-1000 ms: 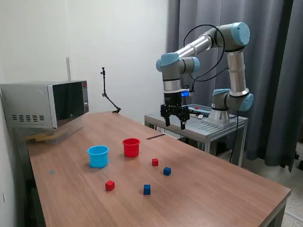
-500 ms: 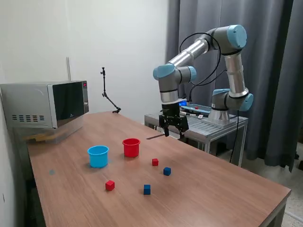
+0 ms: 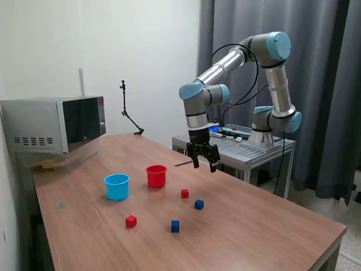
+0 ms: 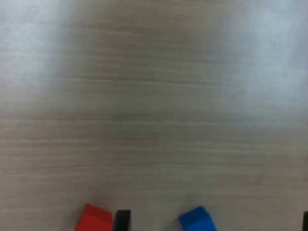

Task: Place red objects in the red bin, and blue objects in the blue bin.

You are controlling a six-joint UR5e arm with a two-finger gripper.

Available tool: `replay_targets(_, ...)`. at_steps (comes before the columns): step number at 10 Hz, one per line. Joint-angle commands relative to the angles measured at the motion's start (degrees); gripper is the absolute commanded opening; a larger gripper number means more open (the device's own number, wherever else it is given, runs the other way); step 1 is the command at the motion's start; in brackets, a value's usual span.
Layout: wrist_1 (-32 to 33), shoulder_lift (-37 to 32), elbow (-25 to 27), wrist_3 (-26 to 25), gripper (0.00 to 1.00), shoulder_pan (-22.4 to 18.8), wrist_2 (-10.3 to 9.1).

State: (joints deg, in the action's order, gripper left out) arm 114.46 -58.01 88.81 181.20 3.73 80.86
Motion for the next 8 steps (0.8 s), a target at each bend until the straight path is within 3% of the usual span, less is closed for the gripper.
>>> replay_targets(1,1.03,0.97,-0.83,-5.38,1.0,0.75,0.53)
replay_targets(3,1.2,2.02,-0.83,-10.84,1.0,1.45,0.7)
replay_targets(5,1.55,2.72,0.04,-16.11,1.0,2.5,2.9)
replay_targets(8,4.01,3.78,2.51,-16.31,1.0,3.12,2.9)
